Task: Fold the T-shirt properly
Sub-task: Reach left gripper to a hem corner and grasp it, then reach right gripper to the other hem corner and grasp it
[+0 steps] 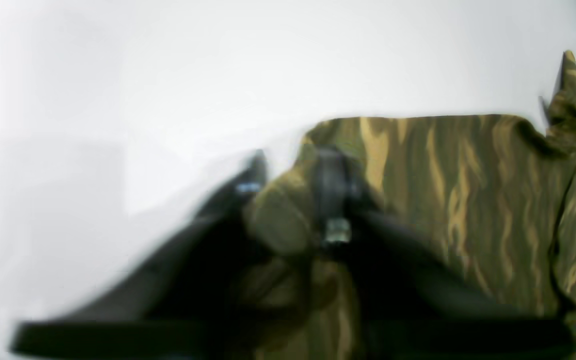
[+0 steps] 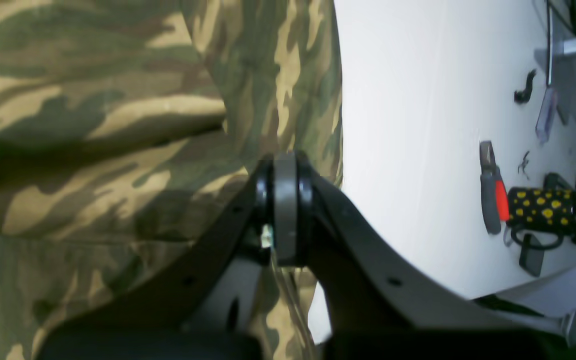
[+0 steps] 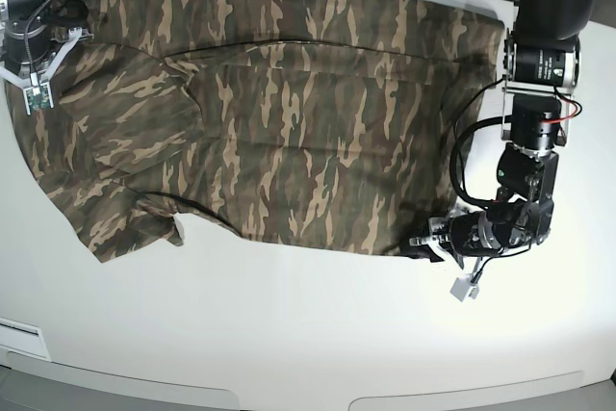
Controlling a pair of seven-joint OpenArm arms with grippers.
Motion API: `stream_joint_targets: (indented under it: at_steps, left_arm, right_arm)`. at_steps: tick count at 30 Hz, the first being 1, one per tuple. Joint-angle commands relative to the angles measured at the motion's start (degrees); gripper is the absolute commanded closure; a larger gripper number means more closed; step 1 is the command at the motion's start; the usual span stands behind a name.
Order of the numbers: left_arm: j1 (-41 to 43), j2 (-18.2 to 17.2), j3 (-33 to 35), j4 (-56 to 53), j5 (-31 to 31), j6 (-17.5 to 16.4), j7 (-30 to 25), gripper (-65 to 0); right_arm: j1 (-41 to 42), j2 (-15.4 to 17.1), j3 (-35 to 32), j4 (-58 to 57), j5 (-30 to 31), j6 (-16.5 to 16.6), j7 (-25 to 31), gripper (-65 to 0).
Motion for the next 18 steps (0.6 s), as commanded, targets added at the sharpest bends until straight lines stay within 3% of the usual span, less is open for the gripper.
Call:
stream_joint_targets:
  at_steps: [1, 4, 10, 13, 18]
  left_arm:
    - [-0.3, -0.2, 0.5, 0.0, 2.4, 0.5, 3.1, 0.0]
    - [-0.3, -0.2, 0.5, 0.0, 2.8, 0.5, 3.1, 0.0]
    - [-0.3, -0.3, 0.5, 0.0, 4.3, 0.5, 2.9, 0.0]
    - [-0.3, -0.3, 0.5, 0.0, 4.5, 0.5, 2.9, 0.0]
    - [-0.3, -0.3, 0.5, 0.0, 6.4, 0.5, 2.8, 0.0]
  right_arm:
    - [1.3, 0.9, 0.6, 1.0, -0.8, -0.5, 1.3, 0.0]
    - [5.4, 0.9, 0.6, 1.0, -0.8, -0.9, 1.4, -3.3]
    - [16.3, 0.9, 0.6, -1.8, -0.7, -2.9, 4.8, -30.0]
    - [23.6, 1.0, 0.6, -7.8, 2.1, -1.9, 6.7, -31.5]
    - [39.9, 1.0, 0.6, -27.7, 12.2, 4.2, 6.8, -31.6]
